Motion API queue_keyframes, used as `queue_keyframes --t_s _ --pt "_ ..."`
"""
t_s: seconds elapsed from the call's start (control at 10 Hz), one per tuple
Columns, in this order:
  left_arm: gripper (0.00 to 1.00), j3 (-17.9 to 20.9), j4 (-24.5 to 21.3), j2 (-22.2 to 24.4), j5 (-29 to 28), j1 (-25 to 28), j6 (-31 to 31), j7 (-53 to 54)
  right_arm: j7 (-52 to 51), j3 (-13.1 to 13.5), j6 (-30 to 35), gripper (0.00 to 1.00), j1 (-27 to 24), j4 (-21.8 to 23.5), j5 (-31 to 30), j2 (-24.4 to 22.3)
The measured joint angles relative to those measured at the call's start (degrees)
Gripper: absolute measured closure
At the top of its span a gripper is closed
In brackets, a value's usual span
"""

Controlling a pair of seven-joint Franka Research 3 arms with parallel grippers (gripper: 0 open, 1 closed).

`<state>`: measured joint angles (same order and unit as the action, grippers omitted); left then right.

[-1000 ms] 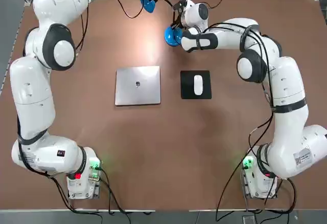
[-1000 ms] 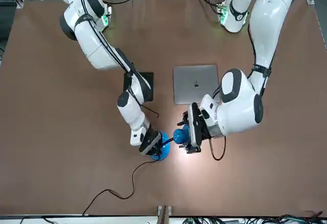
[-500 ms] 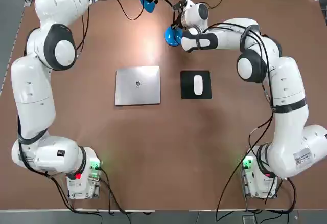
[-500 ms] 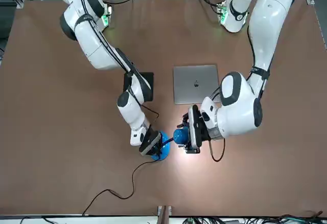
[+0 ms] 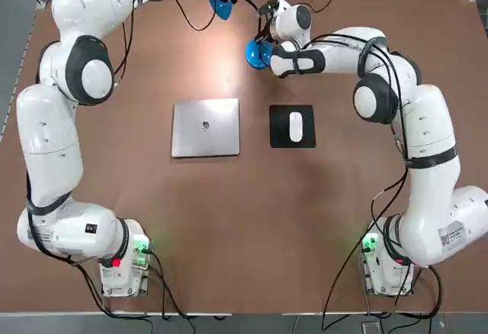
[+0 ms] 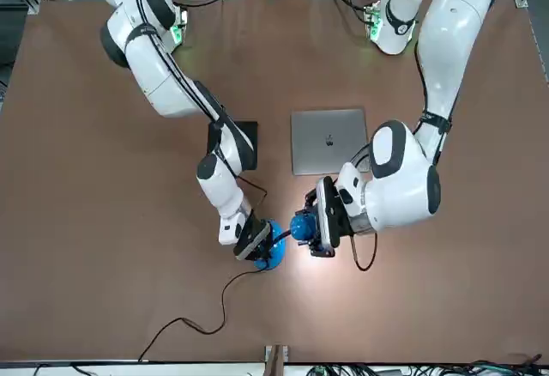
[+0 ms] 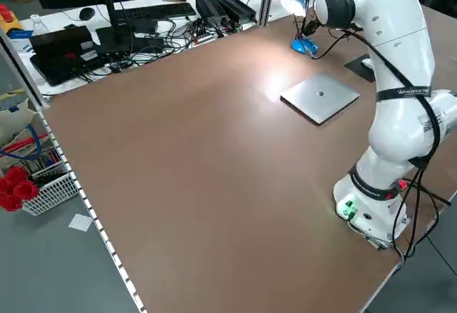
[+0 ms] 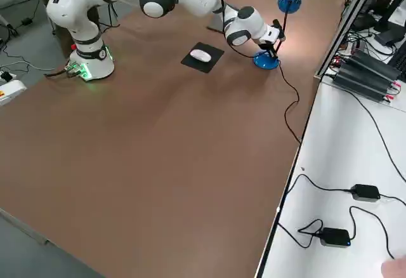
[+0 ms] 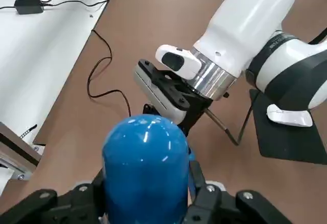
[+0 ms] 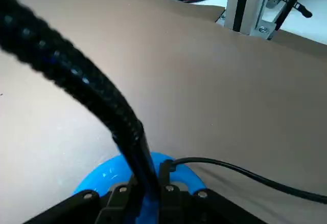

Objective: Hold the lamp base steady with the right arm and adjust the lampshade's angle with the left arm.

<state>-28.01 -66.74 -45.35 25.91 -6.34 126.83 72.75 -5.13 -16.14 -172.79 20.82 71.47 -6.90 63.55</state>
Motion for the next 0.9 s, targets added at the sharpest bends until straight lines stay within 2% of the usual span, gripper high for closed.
queue_keyframes --t_s 0.3,0.5,0.9 --pt "0.43 0.01 -0.01 -0.06 0.0 0.01 0.05 0.0 -0.01 0.05 -0.07 0.85 0.05 0.0 0.0 0.0" --pt "0.52 -0.02 -0.05 -0.64 0.03 -0.04 0.16 0.0 -0.12 0.22 -0.22 0.85 0.21 0.0 -0.08 0.0" --pt "0.53 -0.02 -0.01 -0.66 0.06 0.01 0.16 0.0 -0.12 0.31 -0.32 0.85 0.3 0.0 -0.08 0.0"
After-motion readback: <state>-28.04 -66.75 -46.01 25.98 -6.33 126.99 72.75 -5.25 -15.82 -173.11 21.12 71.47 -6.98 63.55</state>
